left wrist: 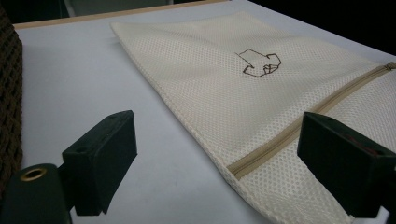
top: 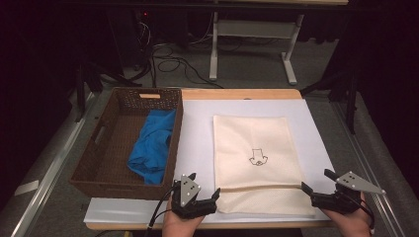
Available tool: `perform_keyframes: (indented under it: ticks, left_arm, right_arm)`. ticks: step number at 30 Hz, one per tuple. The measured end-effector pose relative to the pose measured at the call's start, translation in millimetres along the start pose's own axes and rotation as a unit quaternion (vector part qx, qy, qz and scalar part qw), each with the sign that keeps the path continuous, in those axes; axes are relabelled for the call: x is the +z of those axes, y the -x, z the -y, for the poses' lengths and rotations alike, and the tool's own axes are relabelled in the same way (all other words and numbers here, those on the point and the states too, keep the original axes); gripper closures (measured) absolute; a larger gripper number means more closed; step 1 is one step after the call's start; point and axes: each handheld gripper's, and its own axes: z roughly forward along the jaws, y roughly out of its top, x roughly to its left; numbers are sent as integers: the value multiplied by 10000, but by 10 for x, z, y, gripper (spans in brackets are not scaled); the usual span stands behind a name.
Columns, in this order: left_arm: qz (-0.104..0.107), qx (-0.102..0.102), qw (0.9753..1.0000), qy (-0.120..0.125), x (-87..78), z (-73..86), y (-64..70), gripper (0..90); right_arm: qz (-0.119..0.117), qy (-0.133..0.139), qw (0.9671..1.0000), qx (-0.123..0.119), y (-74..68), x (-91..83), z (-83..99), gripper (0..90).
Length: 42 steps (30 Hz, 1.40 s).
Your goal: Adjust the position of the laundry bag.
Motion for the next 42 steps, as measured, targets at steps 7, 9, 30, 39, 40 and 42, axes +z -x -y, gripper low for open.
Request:
perform_keyframes:
  ticks: [7,9,30,39,40,42]
  left_arm:
    - [116,-33,9999,-52,10,7,12,150]
    - [139,-49,9999,-71,21,12,16,150]
    - [421,-98,9925,-1142,313,115,84,289]
    - [622,-137,9873,-1454,430,195,176,476]
    - [588,-133,9870,-1489,444,210,195,476]
    - [404,-15,9889,-1431,435,222,227,544]
  right_arm:
    - [-48,76,10000,-19,4,-15,6,88]
    - [-57,78,9999,-31,-3,-14,6,97]
    - [87,-271,9994,207,188,-38,153,487]
    - [-169,-1011,9940,378,206,156,285,475]
    - [-174,-1039,9937,370,202,169,292,473]
    - [-257,-1243,9916,263,162,216,314,475]
